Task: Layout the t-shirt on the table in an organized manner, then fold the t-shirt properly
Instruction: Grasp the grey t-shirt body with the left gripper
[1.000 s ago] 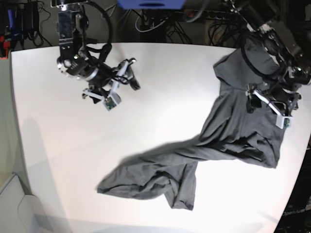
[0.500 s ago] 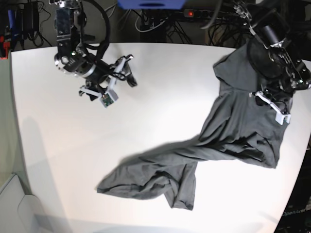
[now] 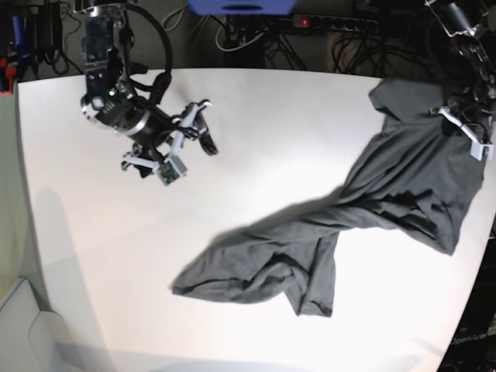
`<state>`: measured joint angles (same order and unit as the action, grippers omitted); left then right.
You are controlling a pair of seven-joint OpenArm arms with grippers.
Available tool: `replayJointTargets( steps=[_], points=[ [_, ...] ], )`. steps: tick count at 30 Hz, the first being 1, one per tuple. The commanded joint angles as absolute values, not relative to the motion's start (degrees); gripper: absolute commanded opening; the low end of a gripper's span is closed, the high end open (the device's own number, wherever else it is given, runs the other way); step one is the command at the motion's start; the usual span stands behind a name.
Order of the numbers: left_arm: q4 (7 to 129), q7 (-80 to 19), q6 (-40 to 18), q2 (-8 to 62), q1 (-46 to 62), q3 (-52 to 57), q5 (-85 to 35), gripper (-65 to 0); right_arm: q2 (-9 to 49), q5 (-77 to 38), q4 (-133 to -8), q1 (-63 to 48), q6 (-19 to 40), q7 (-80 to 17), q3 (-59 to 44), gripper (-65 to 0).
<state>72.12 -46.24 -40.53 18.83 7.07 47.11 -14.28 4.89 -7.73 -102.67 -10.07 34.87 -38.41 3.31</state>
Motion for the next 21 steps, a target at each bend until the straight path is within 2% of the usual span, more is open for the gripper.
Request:
replayJointTargets(
  steps=[1,4,8,14,19,21],
  points=[
    [73.8,-46.8,-40.0,20.1,7.3,49.6,-13.1,-64.8,5.1,-8.5,-103.8,-9.4,35.1,-37.0,4.0,-21.6],
    [77.8,-47.5,-40.0,20.0,7.3,53.0,-13.1,-64.8,5.3,-8.5,-103.9,-9.4,35.1,-37.0,4.5,-21.5],
    [86.7,-55.4,-40.0,18.9,6.2,53.8,-13.2,-64.8,5.3,-8.5,-103.9,-9.4,35.1,-37.0,6.1,-21.4],
    [99.9,-61.2,-40.0,12.0,2.2,53.5,-14.6,-64.9,6.1,-8.5,-103.9,-9.0,35.1,-37.1,9.5,-21.4],
    [98.6,-61.1,-40.0,8.8,-3.0,51.6,-11.5,-64.1,6.4,-8.5,-103.9,-9.5,35.1,-37.1,9.8,-21.4],
    [96.5,-61.0,-40.0,7.4,-4.9,51.4,-9.3,-60.1,6.5,-8.5,-103.9,-9.6,35.1,-37.1,9.7,-21.5]
  ],
)
